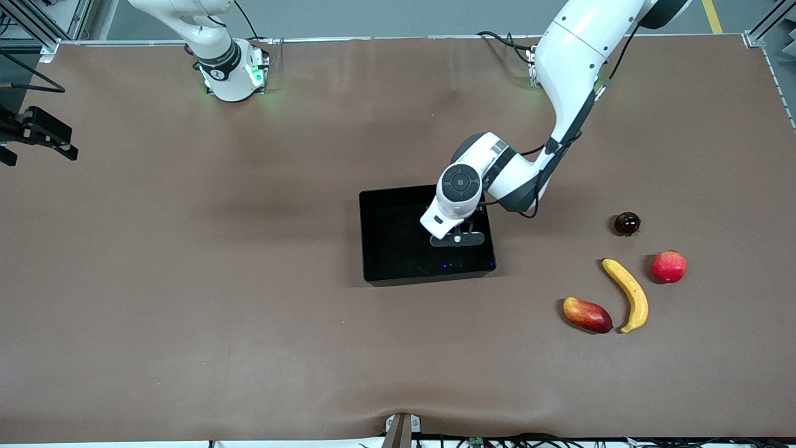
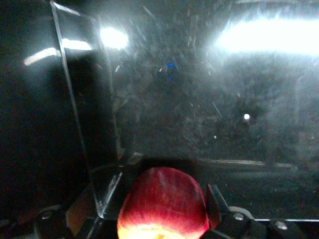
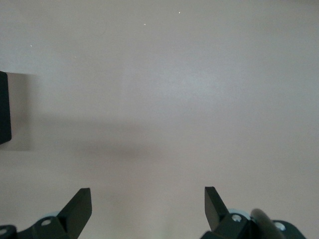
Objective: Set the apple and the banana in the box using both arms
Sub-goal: 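Lower the apple into the tray and open the left gripper, then move the left gripper back to the yellow banana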
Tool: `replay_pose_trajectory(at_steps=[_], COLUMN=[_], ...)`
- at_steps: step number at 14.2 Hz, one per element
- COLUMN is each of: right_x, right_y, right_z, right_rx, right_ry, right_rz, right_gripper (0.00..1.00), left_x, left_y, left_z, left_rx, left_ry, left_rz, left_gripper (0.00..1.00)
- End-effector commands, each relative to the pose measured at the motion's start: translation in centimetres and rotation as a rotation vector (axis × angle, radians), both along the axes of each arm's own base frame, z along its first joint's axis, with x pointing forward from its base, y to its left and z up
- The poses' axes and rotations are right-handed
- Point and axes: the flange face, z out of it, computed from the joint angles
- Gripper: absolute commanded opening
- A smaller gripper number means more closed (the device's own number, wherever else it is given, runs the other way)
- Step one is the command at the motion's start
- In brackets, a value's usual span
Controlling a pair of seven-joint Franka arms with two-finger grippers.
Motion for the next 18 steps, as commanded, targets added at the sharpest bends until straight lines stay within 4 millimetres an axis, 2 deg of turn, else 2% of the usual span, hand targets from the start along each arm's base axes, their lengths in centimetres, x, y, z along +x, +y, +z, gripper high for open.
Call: replay_pose_trajectory(at_steps=[1,2,3,4,5,7,9,11,13,14,17,18], right_x=[0.0,0.0,0.1,0.0,0.0,0.0,0.1,0.0,0.0,0.0,0.0,0.0], right_y=[0.1,0.2,0.2,0.4,0.5,0.5,0.6,0.5,0.5,0.5,0.6,1.6], right_z=[-0.2,-0.2,-0.2,-0.2,-0.2,-0.2,-0.2,-0.2,-0.2,-0.2,-0.3,-0.3], right_rx=[-0.021,-0.021,-0.021,-0.021,-0.021,-0.021,-0.021,-0.023,-0.021,-0.021,-0.02,-0.019], right_ry=[0.005,0.005,0.005,0.006,0.006,0.006,0.006,0.006,0.006,0.008,0.009,0.009], right_rz=[0.006,0.008,0.009,0.012,0.014,0.014,0.015,0.014,0.012,0.009,-0.032,-0.075], right_gripper=[1.0,1.0,1.0,1.0,1.0,1.0,1.0,1.0,1.0,1.0,1.0,1.0], left_x=[2.9,4.5,6.2,7.4,8.6,10.6,12.3,13.6,14.9,15.9,17.4,18.1], left_y=[0.7,1.3,2.7,4.1,6.6,11.8,16.2,19.7,22.1,24.2,27.0,28.3], left_z=[8.0,11.3,14.1,16.3,18.3,19.8,19.8,18.8,16.7,15.7,12.9,12.4], left_rx=[0.047,0.051,0.04,0.025,0.005,-0.005,-0.006,0.008,0.02,0.029,0.007,0.001], left_ry=[-0.018,-0.023,-0.042,-0.067,-0.085,-0.078,-0.07,-0.063,-0.064,-0.078,-0.085,-0.108], left_rz=[0.007,0.013,0.021,0.026,0.043,0.039,0.048,0.076,0.104,0.126,0.115,0.109], left_gripper=[1.0,1.0,1.0,1.0,1.0,1.0,1.0,1.0,1.0,1.0,1.0,1.0])
